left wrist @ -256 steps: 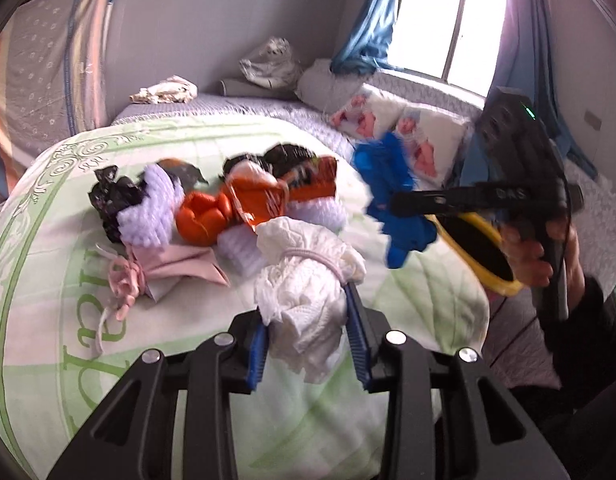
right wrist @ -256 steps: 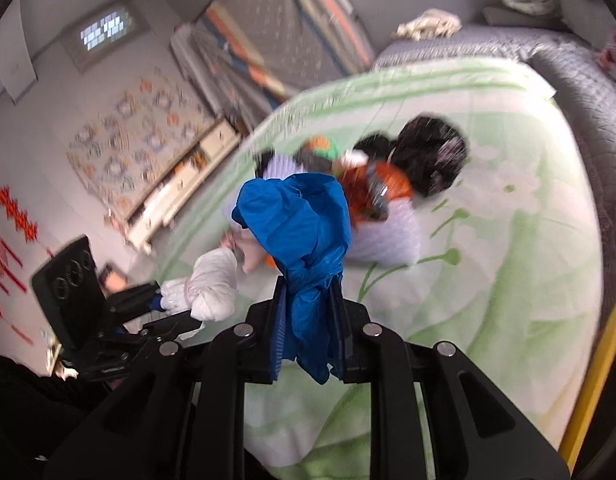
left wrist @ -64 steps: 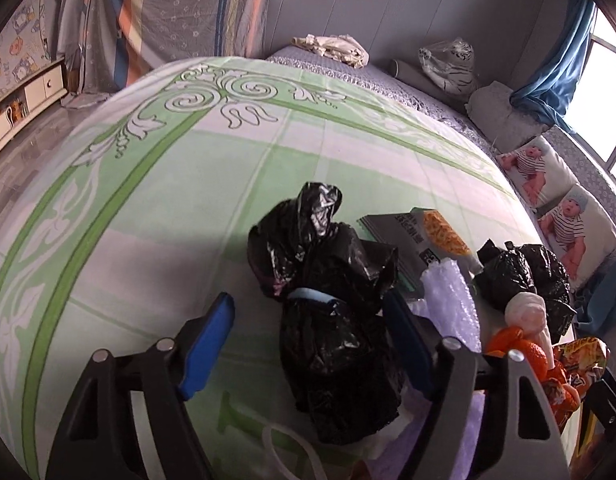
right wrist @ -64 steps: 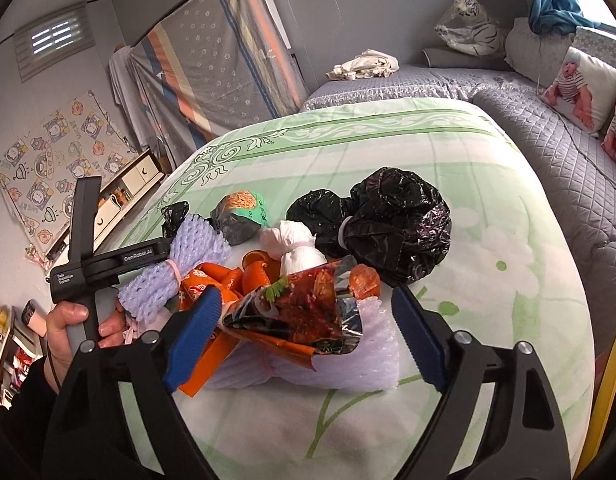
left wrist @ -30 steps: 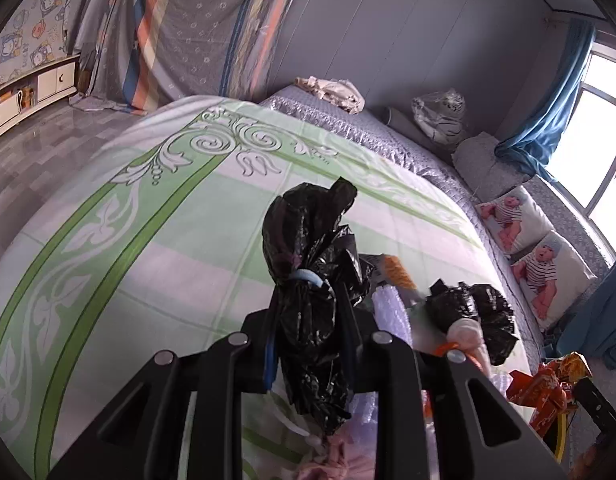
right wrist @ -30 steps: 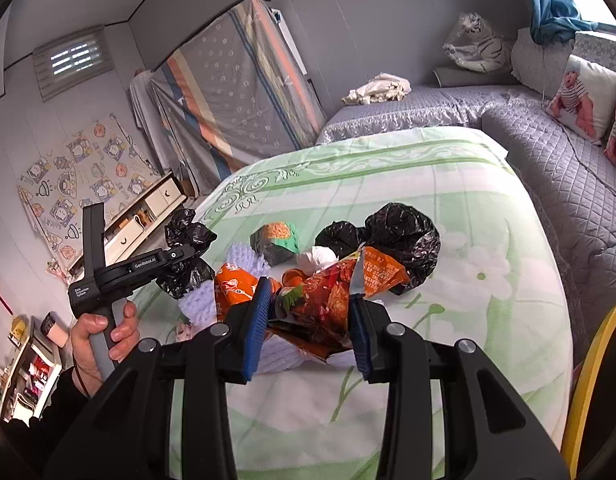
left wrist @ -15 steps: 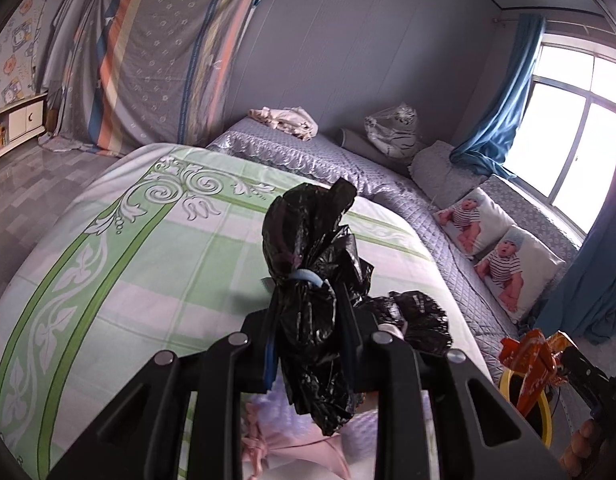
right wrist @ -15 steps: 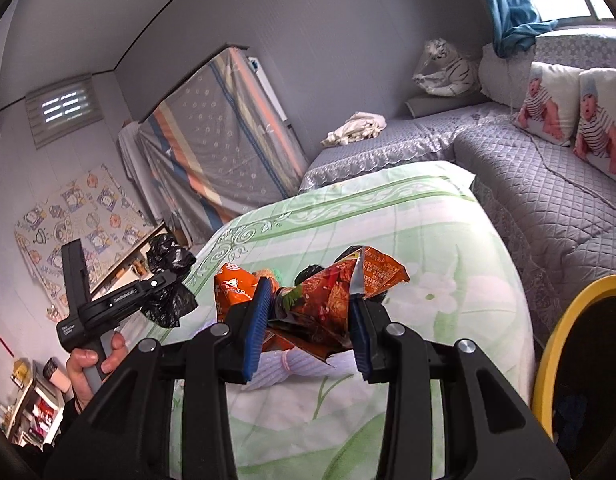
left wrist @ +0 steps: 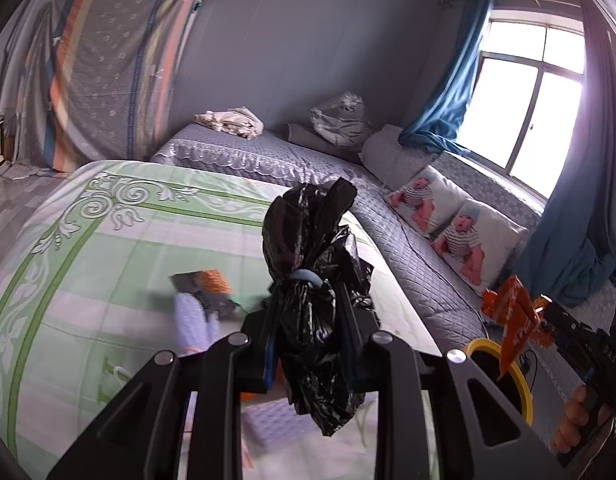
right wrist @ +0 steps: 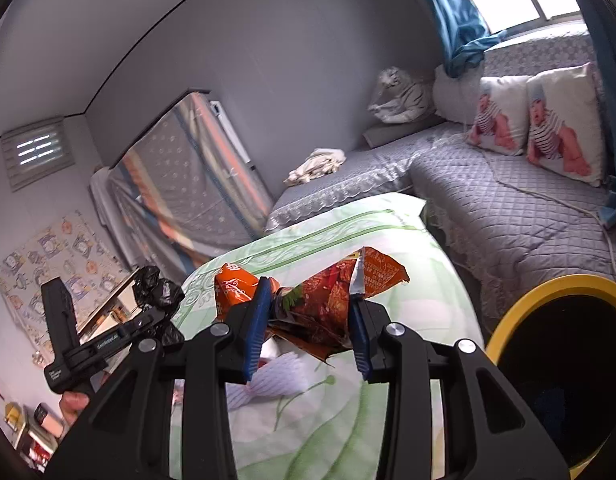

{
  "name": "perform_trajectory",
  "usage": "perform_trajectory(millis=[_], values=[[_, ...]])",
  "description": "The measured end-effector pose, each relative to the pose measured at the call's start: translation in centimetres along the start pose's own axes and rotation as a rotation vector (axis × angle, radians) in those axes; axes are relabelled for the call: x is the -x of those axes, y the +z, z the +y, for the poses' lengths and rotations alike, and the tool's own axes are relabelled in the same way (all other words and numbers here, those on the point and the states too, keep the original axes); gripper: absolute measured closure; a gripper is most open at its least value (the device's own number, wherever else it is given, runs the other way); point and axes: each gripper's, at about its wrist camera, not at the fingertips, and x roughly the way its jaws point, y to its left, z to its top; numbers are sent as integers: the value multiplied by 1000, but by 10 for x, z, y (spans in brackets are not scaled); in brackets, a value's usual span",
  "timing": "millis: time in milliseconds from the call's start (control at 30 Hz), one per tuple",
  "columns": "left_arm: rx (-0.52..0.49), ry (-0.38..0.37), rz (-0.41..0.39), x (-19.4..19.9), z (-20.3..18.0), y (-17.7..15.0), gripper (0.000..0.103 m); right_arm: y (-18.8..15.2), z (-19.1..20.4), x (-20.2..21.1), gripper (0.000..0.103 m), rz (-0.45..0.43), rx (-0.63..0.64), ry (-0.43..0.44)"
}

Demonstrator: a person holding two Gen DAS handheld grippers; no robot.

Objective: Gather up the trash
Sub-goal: 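Carry the black bag and orange wrapper over the bin with both tools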

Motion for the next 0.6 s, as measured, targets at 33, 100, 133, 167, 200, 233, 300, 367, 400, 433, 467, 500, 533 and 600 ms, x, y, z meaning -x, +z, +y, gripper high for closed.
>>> perform_trajectory(millis=[33, 100, 133, 167, 200, 233, 300, 367, 400, 433, 467, 500, 533, 600], values=[[-8, -11, 6, -2, -5, -1, 80, 0, -4, 3, 68, -9, -8, -6], [-27, -37, 20, -8, -19, -3, 80, 3, -13, 11, 68, -29, -28, -25], [-34, -46, 24, -10, -23, -5, 80, 3, -17, 13, 68, -37, -35, -35], [-47, -62, 30, -13, -31, -6, 80, 4, -21, 17, 68, -46, -41, -46], [-55, -72, 34, -15, -36, -7, 80, 5, -26, 21, 68, -57, -52, -56], [-64, -84, 38, -17, -42, -8, 80, 6, -32, 25, 68, -66, -63, -64], [-83, -115, 51, -22, -56, -11, 80, 7, -41, 33, 68, -84, -76, -78], [-107, -145, 61, -28, -70, -13, 80, 10, -50, 40, 68, -105, -89, -100], [-121, -157, 67, -32, -78, -14, 80, 11, -55, 45, 68, -119, -95, -114], [-129, -167, 72, -34, -83, -15, 80, 13, -59, 48, 68, -129, -100, -124], [-139, -185, 80, -38, -90, -16, 80, 16, -65, 52, 68, -142, -110, -138], [-147, -197, 85, -40, -96, -18, 80, 17, -70, 55, 68, -151, -117, -148], [-157, -210, 89, -42, -102, -18, 80, 17, -75, 59, 68, -162, -125, -162], [-180, -235, 98, -47, -116, -20, 80, 19, -87, 67, 68, -179, -143, -182]])
